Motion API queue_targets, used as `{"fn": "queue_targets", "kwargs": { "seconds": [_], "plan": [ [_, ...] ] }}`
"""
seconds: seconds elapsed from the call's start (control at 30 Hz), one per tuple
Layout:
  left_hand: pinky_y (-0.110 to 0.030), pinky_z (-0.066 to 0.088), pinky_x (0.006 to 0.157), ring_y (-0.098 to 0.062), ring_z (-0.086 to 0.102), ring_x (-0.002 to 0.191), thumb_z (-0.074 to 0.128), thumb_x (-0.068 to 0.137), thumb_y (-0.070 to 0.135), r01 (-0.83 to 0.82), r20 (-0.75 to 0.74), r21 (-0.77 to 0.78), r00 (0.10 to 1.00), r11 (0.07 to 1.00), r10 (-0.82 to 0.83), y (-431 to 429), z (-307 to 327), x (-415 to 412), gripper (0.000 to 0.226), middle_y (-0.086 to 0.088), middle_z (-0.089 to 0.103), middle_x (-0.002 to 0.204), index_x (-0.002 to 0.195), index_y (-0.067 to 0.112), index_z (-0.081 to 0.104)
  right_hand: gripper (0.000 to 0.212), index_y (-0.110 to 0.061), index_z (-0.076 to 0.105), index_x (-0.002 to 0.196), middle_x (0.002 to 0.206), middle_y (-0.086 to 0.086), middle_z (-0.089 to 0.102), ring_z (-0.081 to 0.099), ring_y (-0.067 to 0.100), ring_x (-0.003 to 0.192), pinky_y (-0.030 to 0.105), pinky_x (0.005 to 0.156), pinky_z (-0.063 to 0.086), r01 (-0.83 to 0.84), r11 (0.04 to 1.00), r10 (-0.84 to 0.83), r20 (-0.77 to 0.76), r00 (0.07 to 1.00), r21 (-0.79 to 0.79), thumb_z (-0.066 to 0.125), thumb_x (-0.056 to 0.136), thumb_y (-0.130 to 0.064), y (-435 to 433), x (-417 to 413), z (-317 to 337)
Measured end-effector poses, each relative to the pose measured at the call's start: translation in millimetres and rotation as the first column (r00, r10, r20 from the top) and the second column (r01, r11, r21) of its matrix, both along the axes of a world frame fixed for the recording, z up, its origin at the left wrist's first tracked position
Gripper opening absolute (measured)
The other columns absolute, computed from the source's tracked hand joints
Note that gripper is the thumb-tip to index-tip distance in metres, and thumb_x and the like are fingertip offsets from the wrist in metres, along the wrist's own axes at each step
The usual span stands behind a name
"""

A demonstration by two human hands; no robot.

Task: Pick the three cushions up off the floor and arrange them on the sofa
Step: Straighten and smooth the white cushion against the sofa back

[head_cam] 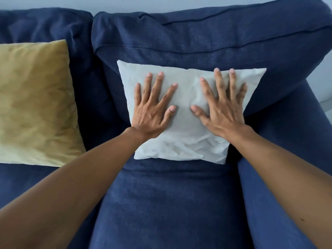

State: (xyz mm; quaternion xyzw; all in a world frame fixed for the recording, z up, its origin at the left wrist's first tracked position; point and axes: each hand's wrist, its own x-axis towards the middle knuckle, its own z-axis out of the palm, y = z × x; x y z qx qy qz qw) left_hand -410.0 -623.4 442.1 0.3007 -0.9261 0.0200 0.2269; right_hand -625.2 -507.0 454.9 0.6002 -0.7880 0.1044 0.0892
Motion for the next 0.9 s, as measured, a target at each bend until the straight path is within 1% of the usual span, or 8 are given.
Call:
{"fn": "queue_targets", "kwargs": {
  "seconds": [0.2, 0.37, 0.47, 0.57, 0.73, 0.87, 0.9],
  "plan": [
    [-0.067, 0.002, 0.120, -0.035, 0.001, 0.157, 0.019, 0.105, 0.055, -0.055, 0.043, -0.005, 0.998, 0.998, 0.055, -28, -8, -14, 0.061, -0.009, 0.009, 0.171, 0.161, 0.030, 0.025, 0.084, -0.039, 0.006, 0.162, 0.171, 0.005, -0.008, -0.014, 0.043, 0.154, 0.078, 0.113, -0.005, 0.067, 0.997, -0.067, -0.013, 0.998, 0.028, 0.017, 0.091, -0.084, -21, -18, -13],
    [-0.068, -0.002, 0.119, -0.031, -0.004, 0.158, 0.019, 0.105, 0.057, -0.128, 0.062, 0.030, 0.990, 0.991, 0.126, -52, -10, -23, 0.061, -0.003, 0.004, 0.172, 0.162, 0.036, 0.018, 0.085, -0.041, 0.004, 0.161, 0.171, 0.007, -0.010, -0.012, 0.044, 0.154, 0.079, 0.112, -0.004, 0.113, 0.993, -0.113, -0.033, 0.993, 0.026, 0.015, 0.091, -0.085, -35, -41, -17],
    [-0.068, -0.003, 0.119, -0.031, -0.005, 0.157, 0.018, 0.104, 0.058, -0.148, 0.071, 0.050, 0.987, 0.988, 0.144, -62, -8, -24, 0.061, -0.001, 0.002, 0.172, 0.162, 0.038, 0.016, 0.084, -0.042, 0.000, 0.162, 0.170, 0.009, -0.013, -0.012, 0.045, 0.154, 0.078, 0.112, -0.003, 0.130, 0.991, -0.129, -0.052, 0.990, 0.015, 0.016, 0.091, -0.085, -38, -53, -18],
    [-0.066, -0.004, 0.120, -0.030, -0.007, 0.158, 0.018, 0.105, 0.058, -0.152, 0.104, 0.064, 0.984, 0.986, 0.145, -61, -7, -23, 0.061, 0.000, 0.000, 0.172, 0.162, 0.039, 0.013, 0.085, -0.040, -0.001, 0.162, 0.170, 0.010, -0.015, -0.013, 0.045, 0.153, 0.077, 0.113, -0.004, 0.143, 0.990, -0.141, -0.070, 0.988, 0.023, 0.015, 0.091, -0.085, -36, -58, -16],
    [-0.062, -0.006, 0.122, -0.025, -0.011, 0.157, 0.012, 0.104, 0.061, -0.226, 0.113, 0.197, 0.972, 0.954, 0.207, -59, 9, -17, 0.062, 0.004, -0.006, 0.172, 0.162, 0.040, 0.008, 0.084, -0.039, 0.002, 0.162, 0.170, 0.007, -0.015, -0.015, 0.044, 0.153, 0.077, 0.113, -0.004, 0.168, 0.982, -0.163, -0.070, 0.984, 0.082, 0.011, 0.092, -0.083, -26, -59, -4],
    [-0.061, -0.003, 0.123, -0.027, -0.012, 0.157, 0.005, 0.099, 0.065, -0.248, 0.139, 0.279, 0.966, 0.928, 0.216, -51, 31, -5, 0.068, 0.002, -0.008, 0.171, 0.162, 0.039, 0.008, 0.082, -0.039, -0.001, 0.162, 0.170, 0.001, -0.017, -0.019, 0.039, 0.153, 0.075, 0.116, -0.002, 0.190, 0.964, -0.179, -0.073, 0.981, 0.185, 0.002, 0.091, -0.081, -13, -58, 9],
    [-0.060, -0.003, 0.123, -0.028, -0.013, 0.157, 0.004, 0.098, 0.067, -0.245, 0.133, 0.301, 0.968, 0.922, 0.214, -46, 37, -2, 0.069, 0.001, -0.009, 0.171, 0.162, 0.039, 0.006, 0.083, -0.040, -0.003, 0.161, 0.170, -0.001, -0.018, -0.021, 0.037, 0.153, 0.074, 0.116, -0.002, 0.186, 0.964, -0.179, -0.052, 0.982, 0.188, 0.000, 0.090, -0.082, -8, -59, 14]
  ]
}}
